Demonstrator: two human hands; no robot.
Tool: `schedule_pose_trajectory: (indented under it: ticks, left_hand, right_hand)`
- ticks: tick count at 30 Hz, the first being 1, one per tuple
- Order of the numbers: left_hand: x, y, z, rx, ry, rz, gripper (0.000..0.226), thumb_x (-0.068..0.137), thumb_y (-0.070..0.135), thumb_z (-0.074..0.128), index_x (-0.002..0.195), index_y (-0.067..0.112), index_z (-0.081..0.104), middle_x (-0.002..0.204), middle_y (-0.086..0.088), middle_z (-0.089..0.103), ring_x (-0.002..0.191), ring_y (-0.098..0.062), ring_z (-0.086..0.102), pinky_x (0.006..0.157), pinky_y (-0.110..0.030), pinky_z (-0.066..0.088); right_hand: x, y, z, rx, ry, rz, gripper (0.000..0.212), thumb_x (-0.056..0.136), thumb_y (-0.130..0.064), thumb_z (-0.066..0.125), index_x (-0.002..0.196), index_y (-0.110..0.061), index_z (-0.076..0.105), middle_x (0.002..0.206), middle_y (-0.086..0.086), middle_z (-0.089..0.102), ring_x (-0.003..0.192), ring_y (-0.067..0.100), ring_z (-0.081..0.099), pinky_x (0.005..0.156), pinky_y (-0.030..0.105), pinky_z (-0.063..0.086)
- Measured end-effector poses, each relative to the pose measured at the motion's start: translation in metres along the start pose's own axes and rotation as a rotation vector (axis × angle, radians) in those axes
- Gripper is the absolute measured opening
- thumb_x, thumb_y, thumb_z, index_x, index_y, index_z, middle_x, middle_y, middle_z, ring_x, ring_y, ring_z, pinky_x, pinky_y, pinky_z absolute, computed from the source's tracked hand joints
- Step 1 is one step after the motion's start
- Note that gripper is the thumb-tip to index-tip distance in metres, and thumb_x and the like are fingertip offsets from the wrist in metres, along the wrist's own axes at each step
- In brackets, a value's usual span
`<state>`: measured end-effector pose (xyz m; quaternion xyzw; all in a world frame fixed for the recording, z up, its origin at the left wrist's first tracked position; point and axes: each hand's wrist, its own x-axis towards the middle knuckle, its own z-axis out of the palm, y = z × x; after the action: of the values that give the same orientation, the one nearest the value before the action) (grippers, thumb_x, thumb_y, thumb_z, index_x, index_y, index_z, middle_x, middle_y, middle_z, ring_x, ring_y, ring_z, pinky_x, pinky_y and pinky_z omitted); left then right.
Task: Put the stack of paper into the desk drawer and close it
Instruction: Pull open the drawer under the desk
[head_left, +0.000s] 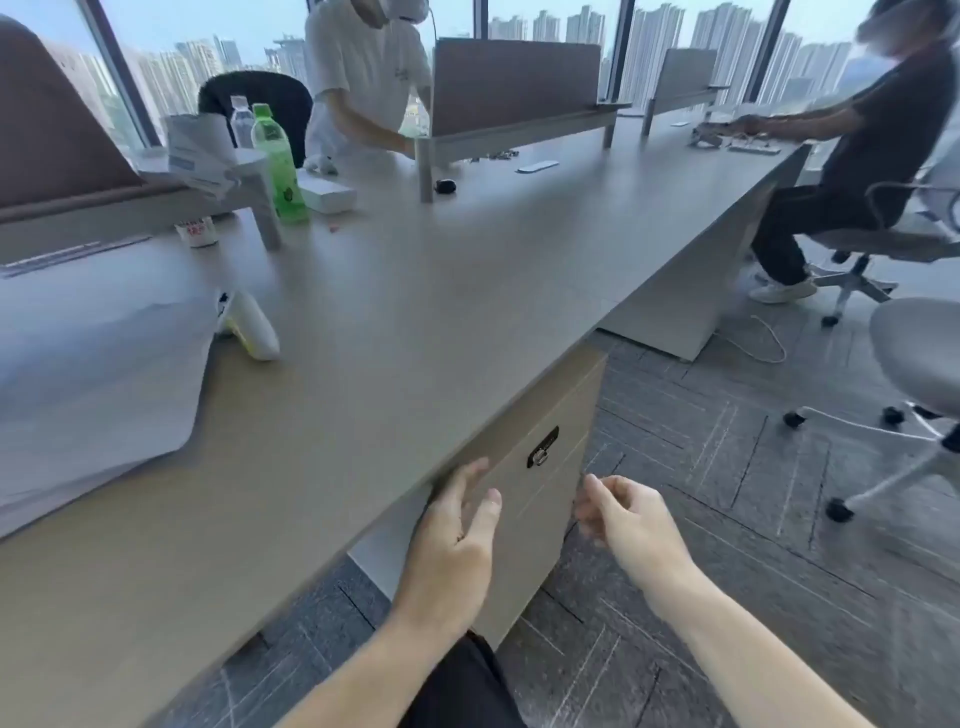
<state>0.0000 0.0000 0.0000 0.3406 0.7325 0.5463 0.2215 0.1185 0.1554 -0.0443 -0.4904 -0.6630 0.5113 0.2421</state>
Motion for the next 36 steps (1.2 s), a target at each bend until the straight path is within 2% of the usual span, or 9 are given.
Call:
schedule_pose_trajectory:
  ticks: [2,7,12,17,20,24,29,33,36]
  left_hand:
    - [0.008,-0.003,0.001,0.0,0.083,-0.038,0.038,0.102,0.03,0.051,0.14,0.036,0.049,0.14,0.022,0.051,0.123,0.016,0.045,0.09,0.003,0.032]
    - [0.024,-0.011,-0.004,0.112,0.082,-0.161,0.056,0.102,0.046,0.043,0.153,0.024,0.034,0.157,0.008,0.039,0.146,-0.012,0.032,0.11,-0.024,0.024]
    - [0.035,-0.017,-0.002,0.298,0.075,-0.037,0.045,0.104,0.036,0.042,0.141,0.012,0.051,0.138,-0.005,0.06,0.133,-0.022,0.051,0.094,-0.019,0.033]
    - [0.037,-0.022,-0.005,0.328,0.077,0.007,0.039,0.106,0.027,0.041,0.136,0.007,0.054,0.141,-0.007,0.059,0.131,-0.016,0.05,0.089,-0.007,0.025]
    - [0.038,-0.025,-0.006,0.331,0.075,0.054,0.035,0.106,0.023,0.042,0.132,0.006,0.058,0.136,-0.006,0.061,0.127,-0.013,0.051,0.088,-0.004,0.025]
    - [0.04,-0.031,-0.009,0.308,0.059,0.127,0.03,0.106,0.02,0.041,0.123,0.008,0.063,0.118,0.012,0.058,0.103,0.014,0.044,0.086,0.0,0.03]
    - [0.042,-0.039,-0.012,0.314,0.012,0.067,0.015,0.106,0.024,0.039,0.095,0.03,0.048,0.096,0.011,0.055,0.081,0.002,0.045,0.082,-0.022,0.037]
    - [0.039,-0.036,-0.015,0.317,-0.026,0.062,0.016,0.107,0.025,0.037,0.106,0.038,0.047,0.098,0.022,0.056,0.083,0.012,0.048,0.084,-0.009,0.035]
    - [0.036,-0.033,-0.018,0.312,-0.046,0.081,0.032,0.107,0.024,0.037,0.135,0.03,0.052,0.12,0.033,0.049,0.112,0.023,0.044,0.089,0.006,0.025]
  right_hand:
    - [0.012,0.006,0.006,0.035,-0.012,0.061,0.035,0.101,-0.034,0.057,0.087,-0.008,0.075,0.077,0.002,0.077,0.073,0.02,0.07,0.089,0.05,0.057]
    - [0.048,0.001,0.033,0.243,-0.062,0.188,0.028,0.102,-0.03,0.058,0.088,-0.008,0.068,0.076,0.005,0.069,0.064,0.019,0.062,0.062,0.03,0.051]
    - [0.077,-0.013,0.056,0.38,-0.071,0.313,0.024,0.102,-0.025,0.059,0.082,-0.011,0.057,0.063,0.005,0.058,0.05,0.017,0.052,0.047,0.022,0.045]
    - [0.081,-0.013,0.061,0.469,-0.163,0.394,0.011,0.106,-0.012,0.05,0.106,-0.014,0.039,0.069,0.009,0.043,0.051,0.017,0.041,0.035,0.018,0.037]
    - [0.077,-0.014,0.063,0.432,-0.179,0.342,0.006,0.108,-0.011,0.043,0.102,-0.012,0.044,0.066,0.008,0.044,0.043,0.013,0.042,0.035,0.017,0.034]
    - [0.074,-0.01,0.063,0.36,-0.131,0.293,0.021,0.106,-0.011,0.047,0.086,-0.007,0.052,0.065,0.01,0.051,0.05,0.019,0.044,0.038,0.019,0.04]
    - [0.072,-0.008,0.063,0.32,-0.078,0.256,0.023,0.103,-0.011,0.05,0.081,-0.006,0.057,0.065,0.01,0.056,0.051,0.019,0.049,0.048,0.025,0.043]
    - [0.071,-0.006,0.064,0.33,-0.064,0.242,0.026,0.099,-0.013,0.051,0.074,-0.009,0.058,0.06,0.008,0.054,0.051,0.019,0.048,0.05,0.027,0.042]
    - [0.069,-0.001,0.064,0.223,-0.025,0.196,0.026,0.089,-0.025,0.052,0.066,-0.016,0.061,0.052,0.0,0.06,0.058,0.022,0.053,0.063,0.038,0.046]
